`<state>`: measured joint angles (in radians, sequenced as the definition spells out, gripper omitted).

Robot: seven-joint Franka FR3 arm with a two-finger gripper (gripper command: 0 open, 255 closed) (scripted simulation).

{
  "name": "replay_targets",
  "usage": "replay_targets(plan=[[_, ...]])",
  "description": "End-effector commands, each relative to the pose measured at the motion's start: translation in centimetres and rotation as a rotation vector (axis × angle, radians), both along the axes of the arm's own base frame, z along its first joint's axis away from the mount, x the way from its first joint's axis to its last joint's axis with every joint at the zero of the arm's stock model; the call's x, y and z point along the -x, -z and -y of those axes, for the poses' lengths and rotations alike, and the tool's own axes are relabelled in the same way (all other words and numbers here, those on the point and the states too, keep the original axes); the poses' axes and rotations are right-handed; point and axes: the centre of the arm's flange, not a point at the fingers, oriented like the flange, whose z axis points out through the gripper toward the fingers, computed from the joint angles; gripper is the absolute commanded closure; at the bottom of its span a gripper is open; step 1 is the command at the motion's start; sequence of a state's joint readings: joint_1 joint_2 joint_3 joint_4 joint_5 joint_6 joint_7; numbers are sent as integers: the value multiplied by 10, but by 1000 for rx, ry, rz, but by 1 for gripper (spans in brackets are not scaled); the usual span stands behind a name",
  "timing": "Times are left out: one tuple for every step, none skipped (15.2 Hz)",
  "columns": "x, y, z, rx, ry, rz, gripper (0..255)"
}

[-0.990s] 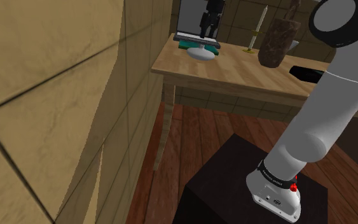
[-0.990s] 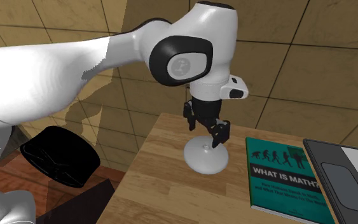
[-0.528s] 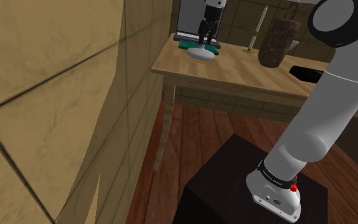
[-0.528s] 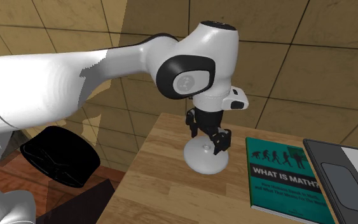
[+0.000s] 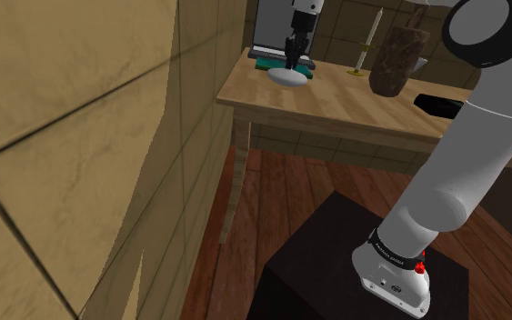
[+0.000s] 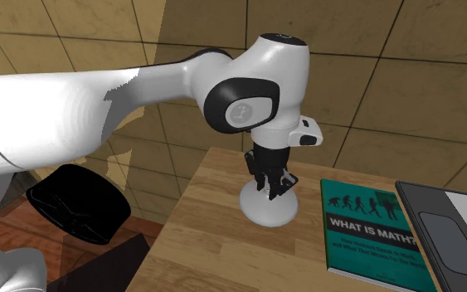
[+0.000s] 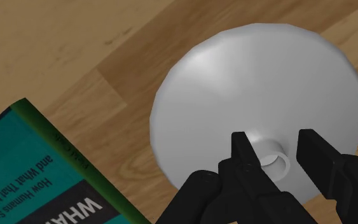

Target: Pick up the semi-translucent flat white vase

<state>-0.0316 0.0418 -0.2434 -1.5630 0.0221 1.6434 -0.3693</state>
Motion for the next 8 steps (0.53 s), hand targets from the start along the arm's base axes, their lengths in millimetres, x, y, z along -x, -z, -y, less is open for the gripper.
replay_targets(plan=[[0, 1, 0, -1, 0, -2, 255], [0, 1, 0, -1, -1, -2, 255], [0, 1, 0, -1, 0, -2, 255], [0, 1, 1, -1, -1, -2, 255], [0, -4, 1, -1, -1, -2, 255], [0, -9, 1, -1, -1, -2, 255], [0, -14, 1, -1, -1, -2, 255], [0, -20, 1, -1, -1, -2, 255]])
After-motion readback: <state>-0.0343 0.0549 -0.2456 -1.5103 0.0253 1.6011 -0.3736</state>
